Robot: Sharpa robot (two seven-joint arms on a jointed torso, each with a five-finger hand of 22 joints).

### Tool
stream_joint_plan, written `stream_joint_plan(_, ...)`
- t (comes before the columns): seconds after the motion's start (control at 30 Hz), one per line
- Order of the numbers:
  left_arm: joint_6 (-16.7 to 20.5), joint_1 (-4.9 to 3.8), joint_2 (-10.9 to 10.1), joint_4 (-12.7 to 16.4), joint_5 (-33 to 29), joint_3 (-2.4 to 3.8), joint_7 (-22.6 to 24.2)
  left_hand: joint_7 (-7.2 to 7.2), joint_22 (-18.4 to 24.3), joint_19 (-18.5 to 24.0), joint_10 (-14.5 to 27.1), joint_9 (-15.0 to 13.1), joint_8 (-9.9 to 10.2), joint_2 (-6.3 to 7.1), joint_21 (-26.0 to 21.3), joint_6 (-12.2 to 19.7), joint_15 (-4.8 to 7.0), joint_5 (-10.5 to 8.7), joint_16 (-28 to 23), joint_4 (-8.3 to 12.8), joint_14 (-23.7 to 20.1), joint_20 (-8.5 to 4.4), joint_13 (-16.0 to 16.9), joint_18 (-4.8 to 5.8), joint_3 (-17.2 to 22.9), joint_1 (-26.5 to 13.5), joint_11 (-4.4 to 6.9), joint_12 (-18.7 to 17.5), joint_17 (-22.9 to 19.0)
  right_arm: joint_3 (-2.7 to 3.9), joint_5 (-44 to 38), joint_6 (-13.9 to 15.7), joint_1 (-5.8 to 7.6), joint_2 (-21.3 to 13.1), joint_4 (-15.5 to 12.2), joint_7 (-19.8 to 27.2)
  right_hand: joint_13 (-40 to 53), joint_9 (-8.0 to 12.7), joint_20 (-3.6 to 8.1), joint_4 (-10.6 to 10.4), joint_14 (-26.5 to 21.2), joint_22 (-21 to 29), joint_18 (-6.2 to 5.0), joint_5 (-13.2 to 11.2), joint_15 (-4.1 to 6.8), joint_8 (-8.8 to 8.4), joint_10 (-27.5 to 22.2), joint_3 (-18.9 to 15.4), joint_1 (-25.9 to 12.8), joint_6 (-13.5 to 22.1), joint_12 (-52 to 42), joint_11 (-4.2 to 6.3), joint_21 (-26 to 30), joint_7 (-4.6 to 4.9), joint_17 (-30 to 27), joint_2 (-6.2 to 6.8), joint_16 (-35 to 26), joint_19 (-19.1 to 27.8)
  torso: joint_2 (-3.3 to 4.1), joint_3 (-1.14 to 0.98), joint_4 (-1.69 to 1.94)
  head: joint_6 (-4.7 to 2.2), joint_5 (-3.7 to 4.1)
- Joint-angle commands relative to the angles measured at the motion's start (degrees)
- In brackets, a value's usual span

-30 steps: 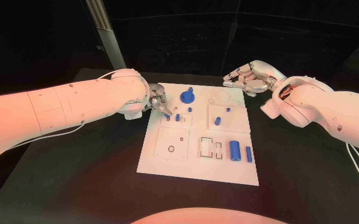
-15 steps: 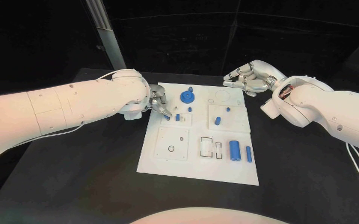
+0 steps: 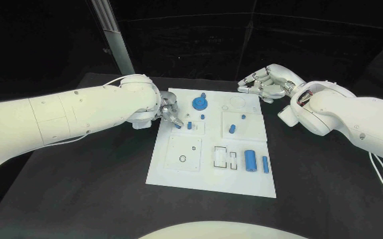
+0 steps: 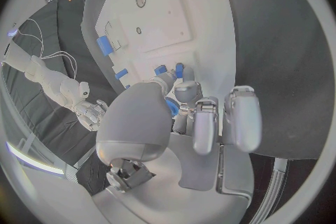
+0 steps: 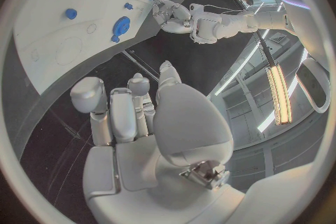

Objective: Assemble the parts on the task board

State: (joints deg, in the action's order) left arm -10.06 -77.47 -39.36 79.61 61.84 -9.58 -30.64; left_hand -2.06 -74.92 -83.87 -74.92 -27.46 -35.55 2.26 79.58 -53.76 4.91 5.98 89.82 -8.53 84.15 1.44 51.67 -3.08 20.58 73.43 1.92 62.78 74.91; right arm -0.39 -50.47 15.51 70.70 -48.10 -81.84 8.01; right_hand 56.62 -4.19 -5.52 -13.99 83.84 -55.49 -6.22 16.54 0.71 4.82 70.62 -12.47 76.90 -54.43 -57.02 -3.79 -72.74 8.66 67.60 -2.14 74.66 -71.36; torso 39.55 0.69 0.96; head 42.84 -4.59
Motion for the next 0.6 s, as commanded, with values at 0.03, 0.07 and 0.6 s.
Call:
stream_joint_plan(0.03, -1.9, 0.17, 0.11, 0.26, 0.34, -0.19, -0.68, -0.04, -1.89, -1.52, -0.39, 0.02, -0.18, -0.09, 0.21, -0.31, 0.27, 0.09, 0.18, 5.98, 5.85, -0.37, 0.08, 0.04, 6.26, -0.03, 0.08, 0.22, 15.09, 0.03, -0.09, -0.35, 0.11, 0.02, -0.07, 0.55, 0.08, -0.06, 0.02, -0.02, 1.69, 0.09, -0.55, 0.36, 0.05, 0.34, -0.04, -0.39, 0.07, 0.35, -0.38, 0.13, 0.16, 0.02, 0.0, -0.25, -0.29, 0.21, 0.03, 0.0, 0.01, 0.04, 0.04)
stream_joint_plan(0.07, -1.94, 0.17, 0.14, 0.24, 0.34, -0.2, -0.7, -0.04, -1.89, -1.52, -0.39, 0.02, -0.19, -0.09, 0.2, -0.31, 0.27, 0.09, 0.18, 5.98, 5.85, -0.37, 0.07, 0.04, 6.27, -0.04, 0.08, 0.21, 15.09, 0.03, -0.09, -0.34, 0.11, 0.02, -0.06, 0.55, 0.08, -0.06, 0.02, -0.02, 1.69, 0.09, -0.55, 0.36, 0.05, 0.34, -0.04, -0.39, 0.07, 0.35, -0.38, 0.13, 0.16, 0.02, 0.0, -0.25, -0.29, 0.21, 0.01, -0.01, 0.0, 0.06, 0.01)
stream_joint_plan(0.6, -1.35, 0.17, 1.56, -1.38, -0.44, -0.27, -1.13, 0.61, -2.78, -1.85, -0.89, -1.04, -1.01, 3.27, 0.73, -1.93, 0.66, -0.2, 0.18, 1.82, 5.85, -0.65, 0.4, 0.2, 4.91, -8.6, 0.54, 0.5, 15.09, 0.03, -0.09, -0.18, 0.11, -0.04, -0.21, 0.55, -0.06, -0.06, 0.02, -0.07, 1.66, 0.29, -0.58, 0.34, 0.05, 0.36, -0.12, -0.5, 0.05, 0.34, -0.27, 0.13, 0.28, 0.02, -0.15, -0.28, -0.42, 0.3, 0.0, -0.05, -0.02, 0.17, 0.24)
